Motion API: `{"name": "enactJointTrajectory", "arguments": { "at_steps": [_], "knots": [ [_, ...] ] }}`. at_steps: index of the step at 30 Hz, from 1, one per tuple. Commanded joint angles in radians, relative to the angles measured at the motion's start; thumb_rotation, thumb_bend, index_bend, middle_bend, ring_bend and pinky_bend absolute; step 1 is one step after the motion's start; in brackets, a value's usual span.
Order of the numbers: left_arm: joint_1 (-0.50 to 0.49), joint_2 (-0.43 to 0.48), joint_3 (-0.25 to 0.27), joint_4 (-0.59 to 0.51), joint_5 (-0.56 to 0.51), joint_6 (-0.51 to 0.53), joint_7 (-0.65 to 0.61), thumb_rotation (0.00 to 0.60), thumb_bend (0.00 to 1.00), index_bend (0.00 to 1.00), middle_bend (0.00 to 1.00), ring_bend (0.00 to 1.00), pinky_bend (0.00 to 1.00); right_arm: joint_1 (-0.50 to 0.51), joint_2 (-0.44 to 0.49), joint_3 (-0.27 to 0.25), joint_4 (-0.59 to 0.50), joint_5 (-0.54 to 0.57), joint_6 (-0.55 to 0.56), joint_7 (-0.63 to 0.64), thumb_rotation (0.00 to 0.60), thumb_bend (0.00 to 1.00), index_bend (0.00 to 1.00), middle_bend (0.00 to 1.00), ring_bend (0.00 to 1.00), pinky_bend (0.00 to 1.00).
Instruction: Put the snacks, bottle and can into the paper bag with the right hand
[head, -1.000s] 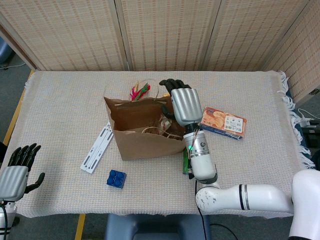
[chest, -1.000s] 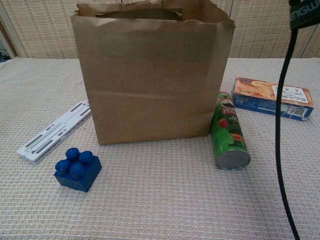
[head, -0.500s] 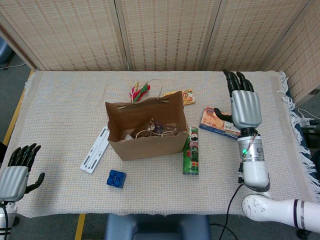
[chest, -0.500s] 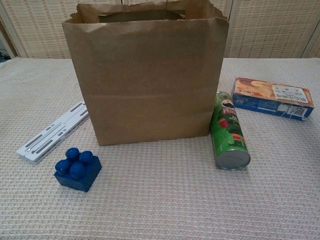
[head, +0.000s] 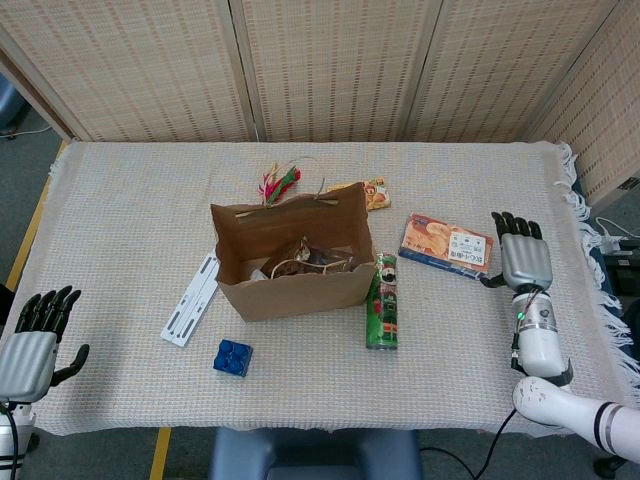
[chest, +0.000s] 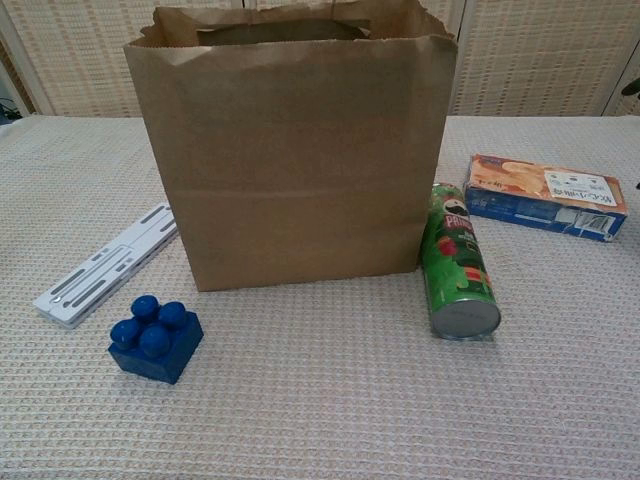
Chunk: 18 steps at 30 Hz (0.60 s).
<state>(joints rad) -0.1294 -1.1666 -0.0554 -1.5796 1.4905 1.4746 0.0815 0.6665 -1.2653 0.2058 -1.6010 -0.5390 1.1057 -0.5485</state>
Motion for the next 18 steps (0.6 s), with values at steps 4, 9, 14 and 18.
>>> {"name": "enactJointTrajectory", "arguments": {
  "at_steps": [4,9,14,18],
  "knots": [
    [-0.001,0.001,0.0,0.001,0.0,-0.001,-0.003,0.6,0.37,0.02,0.0,0.0,0.0,0.051,-0.139,-0.015,0.15,0.072,-0.045,-0.066,0.6,0.0,0.0,0.0,0.0,0.0],
    [-0.001,0.001,-0.001,0.001,-0.001,-0.002,-0.005,0.6,0.37,0.02,0.0,0.0,0.0,0.082,-0.231,-0.007,0.273,0.092,-0.063,-0.095,0.6,0.0,0.0,0.0,0.0,0.0],
    [-0.002,0.001,-0.002,0.0,-0.003,-0.004,-0.006,0.6,0.37,0.02,0.0,0.0,0.0,0.113,-0.315,0.009,0.409,0.113,-0.097,-0.122,0.6,0.0,0.0,0.0,0.0,0.0],
    [-0.003,0.002,-0.003,-0.001,-0.005,-0.005,-0.011,0.6,0.38,0.02,0.0,0.0,0.0,0.137,-0.371,0.036,0.503,0.136,-0.144,-0.127,0.6,0.0,0.0,0.0,0.0,0.0]
  ]
}}
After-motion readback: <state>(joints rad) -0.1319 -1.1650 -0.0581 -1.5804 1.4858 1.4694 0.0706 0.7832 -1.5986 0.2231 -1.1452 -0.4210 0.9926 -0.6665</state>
